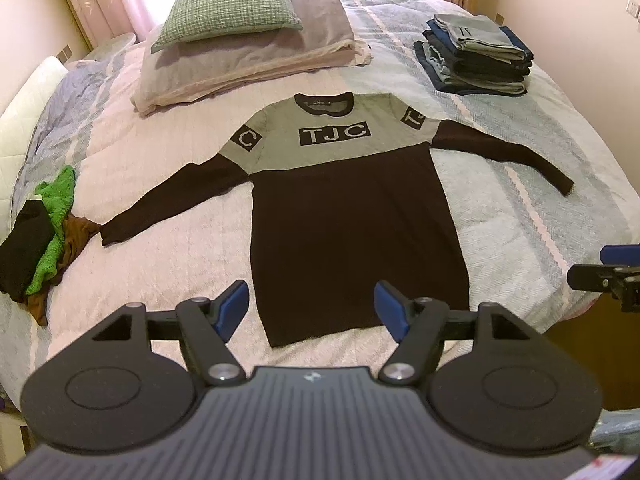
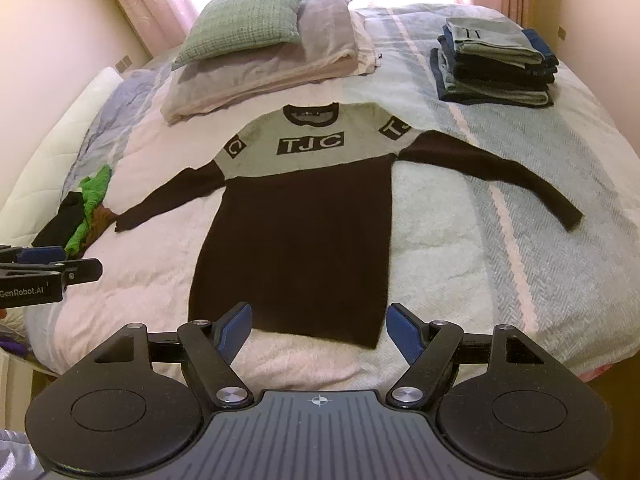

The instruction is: Fold large clothes

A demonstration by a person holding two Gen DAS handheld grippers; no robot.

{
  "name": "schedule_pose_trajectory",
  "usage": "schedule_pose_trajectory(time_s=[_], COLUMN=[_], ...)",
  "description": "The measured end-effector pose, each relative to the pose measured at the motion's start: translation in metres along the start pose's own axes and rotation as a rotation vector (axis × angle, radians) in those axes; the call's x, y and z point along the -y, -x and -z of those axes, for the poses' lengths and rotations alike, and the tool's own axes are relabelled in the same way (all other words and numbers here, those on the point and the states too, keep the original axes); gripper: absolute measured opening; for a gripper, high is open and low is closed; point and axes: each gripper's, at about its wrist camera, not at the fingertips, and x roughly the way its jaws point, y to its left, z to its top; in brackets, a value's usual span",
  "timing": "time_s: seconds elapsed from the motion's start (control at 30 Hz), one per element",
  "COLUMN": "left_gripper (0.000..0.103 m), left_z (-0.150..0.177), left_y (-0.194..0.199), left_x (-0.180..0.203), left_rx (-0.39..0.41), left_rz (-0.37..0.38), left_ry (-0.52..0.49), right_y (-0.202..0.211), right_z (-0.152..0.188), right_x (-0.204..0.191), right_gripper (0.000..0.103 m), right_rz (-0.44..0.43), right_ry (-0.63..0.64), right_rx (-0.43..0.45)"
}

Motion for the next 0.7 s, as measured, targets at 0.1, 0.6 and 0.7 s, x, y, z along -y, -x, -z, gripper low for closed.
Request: schedule_pose_trajectory(time_s=[0.1, 0.6, 0.7], left_gripper=[0.066, 0.067, 0.067], left_z=[0.0, 0.02, 0.024], left_y=[-0.002, 0.002, -0.002], left_x=[0.001, 0.006, -0.006], left_rx=[-0.01, -0.031, -0.043], left_rz=[0.001, -0.025, -0.047], left_ry=[-0.002, 0.083, 0.12], right_y=[0.0, 0.0, -0.01], right_z=[0.001, 0.005, 0.001], right_x=[0.003, 0.021, 0.018], right_gripper=[0.072, 0.072, 0.072], right_rz=[-0.001, -0.03, -0.03], right_ry=[-0.001, 0.016, 0.025], right_rx=[-0.007, -0.022, -0.042])
